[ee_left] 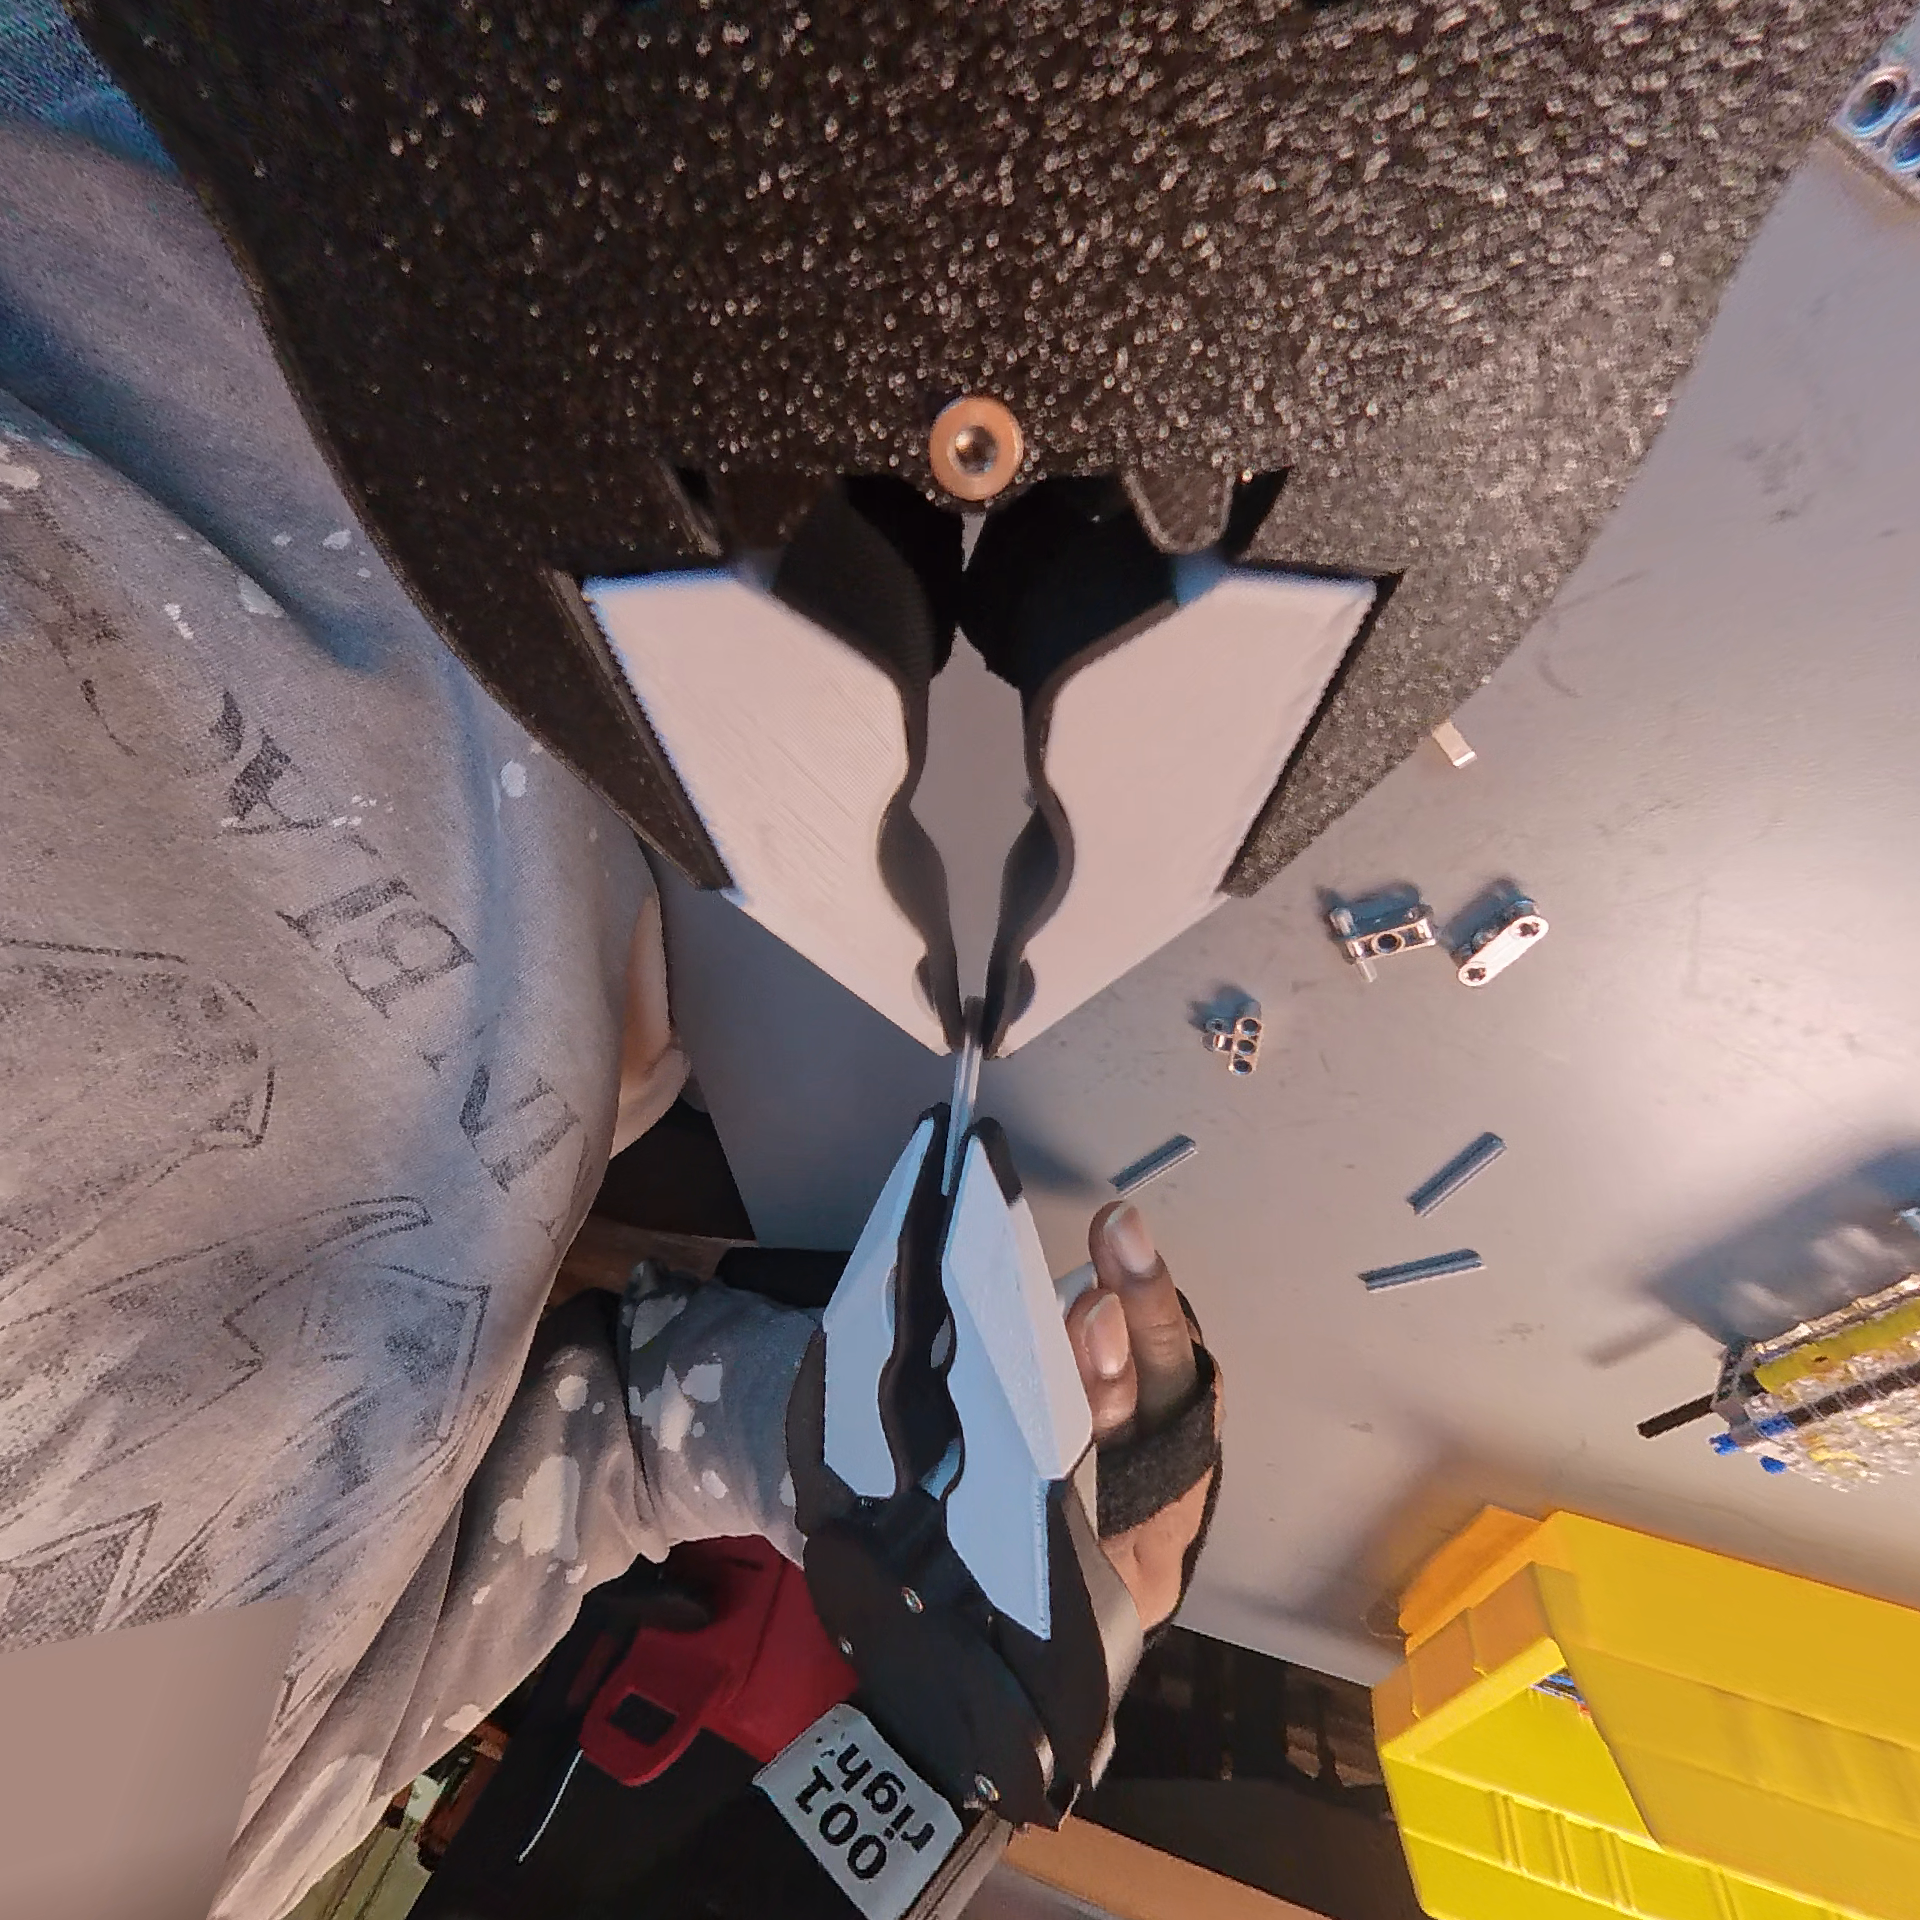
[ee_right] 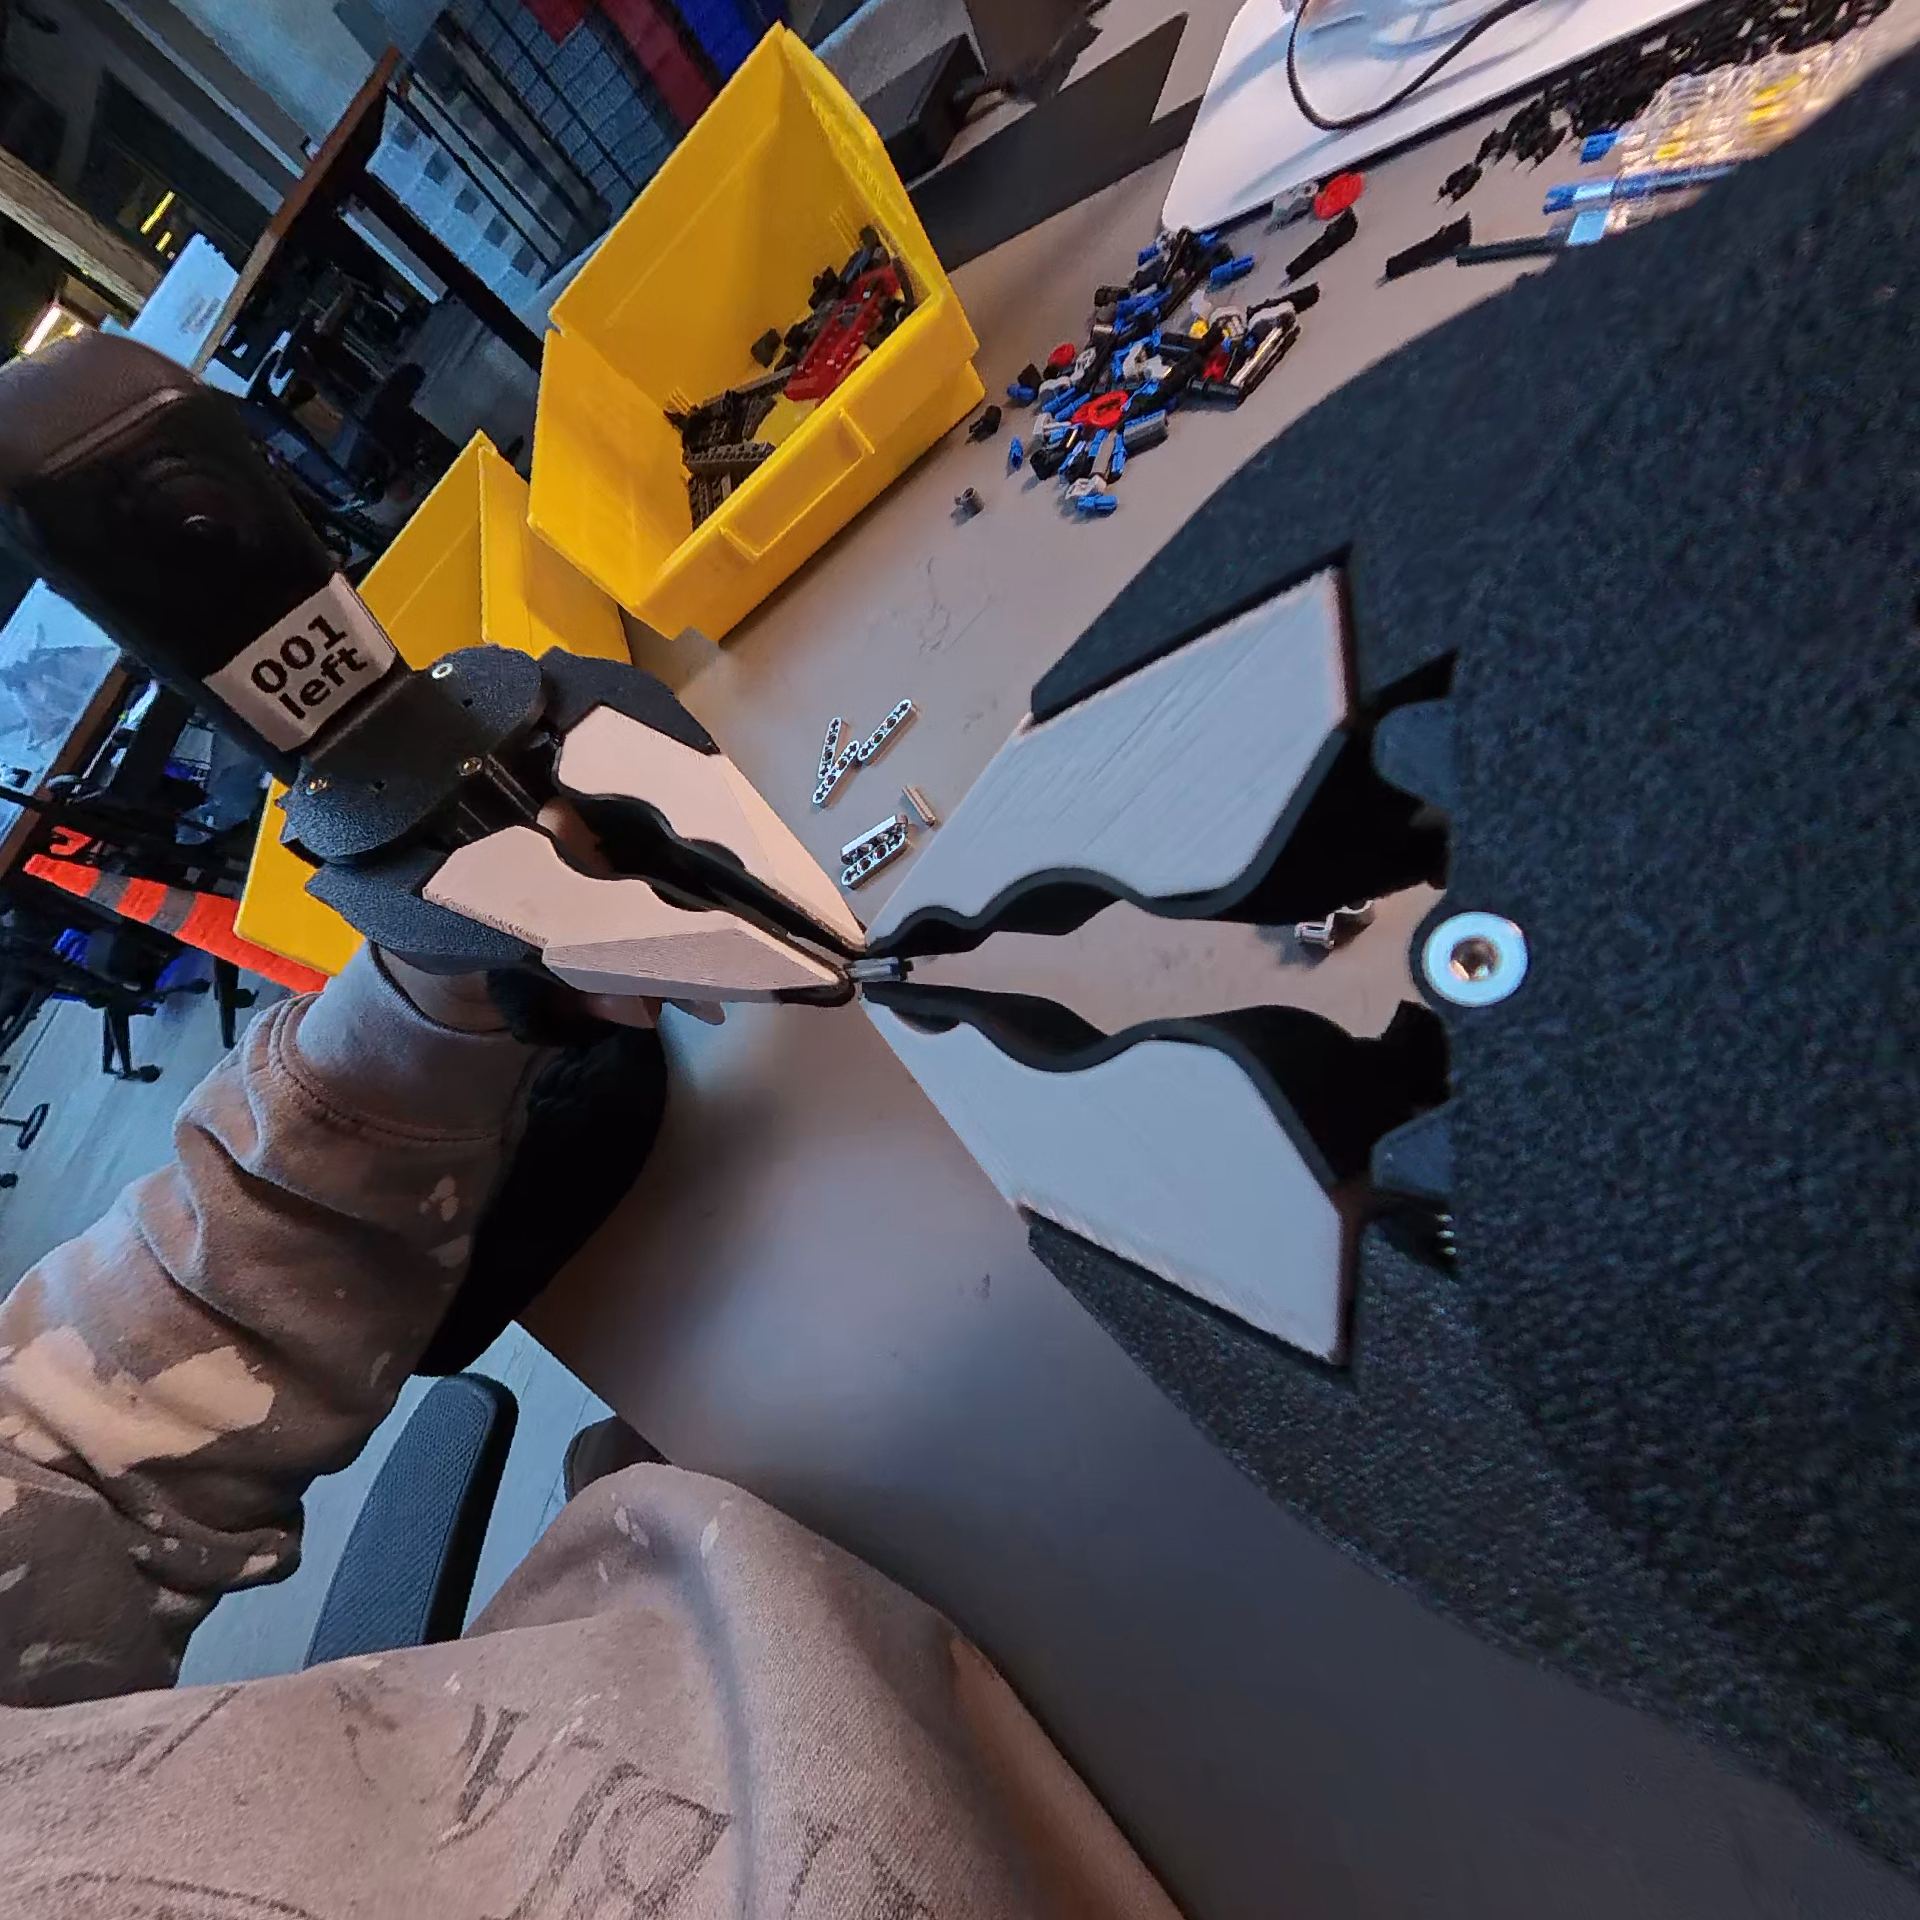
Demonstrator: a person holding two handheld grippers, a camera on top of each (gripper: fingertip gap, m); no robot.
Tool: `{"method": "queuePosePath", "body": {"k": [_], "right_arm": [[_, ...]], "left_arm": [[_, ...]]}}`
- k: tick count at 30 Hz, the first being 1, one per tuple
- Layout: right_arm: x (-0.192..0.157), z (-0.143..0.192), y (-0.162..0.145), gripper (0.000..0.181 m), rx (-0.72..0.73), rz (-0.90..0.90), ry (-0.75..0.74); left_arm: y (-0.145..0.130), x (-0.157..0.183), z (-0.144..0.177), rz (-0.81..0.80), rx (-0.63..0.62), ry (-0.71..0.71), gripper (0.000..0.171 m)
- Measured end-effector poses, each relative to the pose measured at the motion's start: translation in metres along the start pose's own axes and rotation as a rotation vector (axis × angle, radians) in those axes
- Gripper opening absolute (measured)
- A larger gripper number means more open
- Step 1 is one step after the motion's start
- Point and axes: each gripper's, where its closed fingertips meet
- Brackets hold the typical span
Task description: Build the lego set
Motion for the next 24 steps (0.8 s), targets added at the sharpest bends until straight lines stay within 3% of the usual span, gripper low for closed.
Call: {"method": "queuePosePath", "body": {"k": [7,11,14,17,24], "right_arm": [[0.016,0.012,0.007,0.002,0.114,-0.133,0.007],[0.019,0.016,0.014,0.002,0.180,-0.191,0.037],[0.020,0.018,0.015,0.002,0.196,-0.207,0.044],[0.020,0.019,0.015,0.002,0.194,-0.203,0.047],[0.010,0.021,0.021,0.003,0.164,-0.096,0.019]], "left_arm": [[0.014,-0.003,0.009,-0.082,0.001,0.197,0.015],[0.024,-0.009,0.010,-0.192,-0.049,0.397,0.008],[0.028,-0.007,0.008,-0.248,-0.097,0.436,0.003],[0.028,-0.005,0.007,-0.211,-0.101,0.382,0.002],[0.027,0.009,0.004,-0.079,-0.025,0.100,0.002]]}}
Point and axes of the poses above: each gripper's, where its closed fingertips meet, z back along the fingers, y out of its top, x = y × z across the jaws, and after that the axes turned 15 degrees about -x, right-handed
